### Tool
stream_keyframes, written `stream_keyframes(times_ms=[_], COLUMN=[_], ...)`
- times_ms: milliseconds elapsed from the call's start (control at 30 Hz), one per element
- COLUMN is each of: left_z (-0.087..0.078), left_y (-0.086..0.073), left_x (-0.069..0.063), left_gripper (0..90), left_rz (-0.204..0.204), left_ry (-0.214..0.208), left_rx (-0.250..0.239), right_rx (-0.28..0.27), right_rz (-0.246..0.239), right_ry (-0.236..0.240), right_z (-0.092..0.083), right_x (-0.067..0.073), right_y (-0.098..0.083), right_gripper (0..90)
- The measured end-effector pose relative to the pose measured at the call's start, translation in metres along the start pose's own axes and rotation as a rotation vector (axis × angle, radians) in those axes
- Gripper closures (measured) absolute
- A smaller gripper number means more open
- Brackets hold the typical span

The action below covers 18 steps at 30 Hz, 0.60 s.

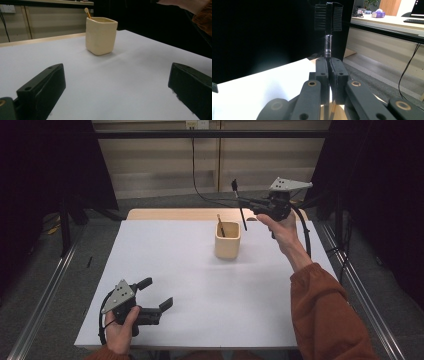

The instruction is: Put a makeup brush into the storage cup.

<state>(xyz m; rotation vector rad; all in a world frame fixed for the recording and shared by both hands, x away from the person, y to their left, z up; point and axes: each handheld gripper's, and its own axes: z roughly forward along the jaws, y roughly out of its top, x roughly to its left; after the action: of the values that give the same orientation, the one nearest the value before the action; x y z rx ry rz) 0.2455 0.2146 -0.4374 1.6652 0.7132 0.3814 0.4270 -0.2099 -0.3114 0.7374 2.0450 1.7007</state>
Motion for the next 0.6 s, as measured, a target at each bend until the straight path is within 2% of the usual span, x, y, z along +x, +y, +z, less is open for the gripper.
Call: stream_keyframes(times_ms=[167,267,433,600], left_z=[0.0,-0.001,0.0,-0.002], left_y=[0.0,0.0,-0.001,-0.001], left_x=[0.001,0.001,0.0,0.001], left_gripper=[1.3,1.3,1.2,1.2], left_rz=[0.002,0.003,-0.003,0.001], left_ry=[0.002,0.001,-0.005,0.0], left_rx=[0.007,0.006,0.006,0.008], right_rx=[0.001,0.004,-0.003,0.014], right_rz=[0.005,0.012,0.029,0.039], right_ry=[0.004,-0.009,-0.049,-0.05], right_z=[0.014,0.023,0.033,0.04], right_x=[0.003,0.003,-0.004,-0.008], right_y=[0.0,0.0,-0.001,-0.005], right_gripper=[85.6,85.5,85.6,85.6])
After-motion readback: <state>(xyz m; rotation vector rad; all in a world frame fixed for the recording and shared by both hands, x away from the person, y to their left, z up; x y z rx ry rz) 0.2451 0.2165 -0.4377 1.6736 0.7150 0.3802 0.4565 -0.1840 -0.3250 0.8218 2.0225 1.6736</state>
